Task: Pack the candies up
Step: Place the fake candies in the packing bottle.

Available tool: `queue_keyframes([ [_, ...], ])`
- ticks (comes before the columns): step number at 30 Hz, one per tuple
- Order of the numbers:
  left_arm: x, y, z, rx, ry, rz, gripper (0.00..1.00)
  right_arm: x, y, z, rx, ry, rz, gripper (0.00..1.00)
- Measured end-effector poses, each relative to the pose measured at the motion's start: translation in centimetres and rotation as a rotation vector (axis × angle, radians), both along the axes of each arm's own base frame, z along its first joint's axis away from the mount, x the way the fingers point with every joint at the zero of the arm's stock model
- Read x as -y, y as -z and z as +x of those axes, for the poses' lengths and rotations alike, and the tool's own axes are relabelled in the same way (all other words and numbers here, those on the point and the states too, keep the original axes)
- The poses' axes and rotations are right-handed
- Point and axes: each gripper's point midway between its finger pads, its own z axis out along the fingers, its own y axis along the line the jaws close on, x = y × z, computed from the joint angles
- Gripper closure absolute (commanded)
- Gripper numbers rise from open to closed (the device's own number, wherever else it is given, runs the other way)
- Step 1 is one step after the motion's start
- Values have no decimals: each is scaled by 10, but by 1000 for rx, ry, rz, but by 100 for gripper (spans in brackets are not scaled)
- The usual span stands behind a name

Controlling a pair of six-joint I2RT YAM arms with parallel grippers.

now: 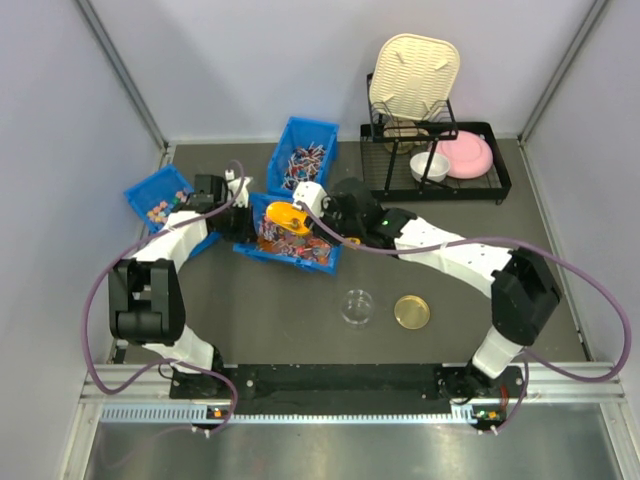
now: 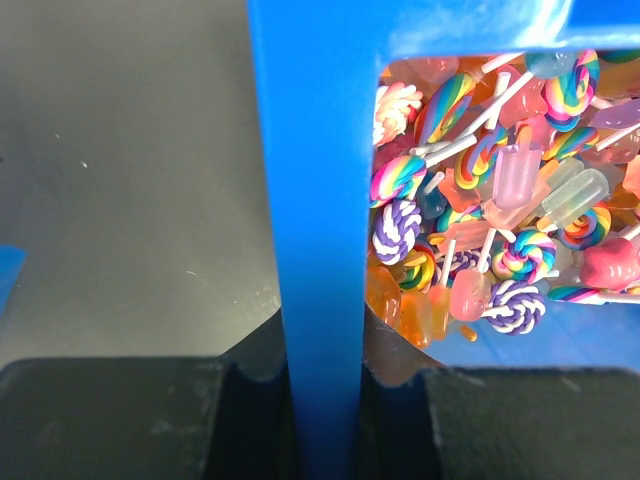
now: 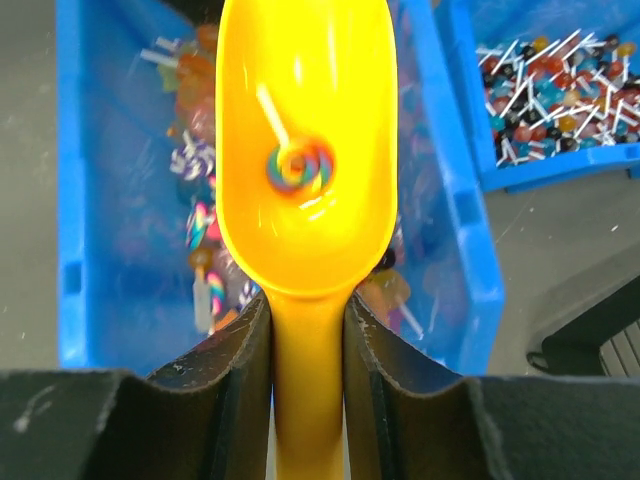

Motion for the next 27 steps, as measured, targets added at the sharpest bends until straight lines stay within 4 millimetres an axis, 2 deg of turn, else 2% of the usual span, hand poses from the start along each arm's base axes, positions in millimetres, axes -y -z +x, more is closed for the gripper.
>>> queue_keyframes([
  [7, -4, 3, 0, -6, -19, 4, 100, 21, -4, -18, 4, -49, -67, 100],
  [12, -5, 3, 0, -5, -27, 9, 100, 48, -36, -45, 53, -98, -64, 100],
  [15, -7, 3, 1, -4, -33, 17, 100, 71, -57, -64, 101, -135, -73, 100],
  [17, -9, 4, 1, -4, -38, 22, 100, 87, -60, -78, 117, -159, -98, 100],
  [20, -11, 4, 1, -3, -45, 25, 100, 115, -48, -99, 106, -195, -174, 100],
  [25, -15, 2, 2, 2, -56, 32, 100, 163, -4, -129, 24, -254, -378, 100],
  [27, -16, 2, 3, 5, -60, 36, 100, 178, 7, -137, -5, -270, -455, 100],
])
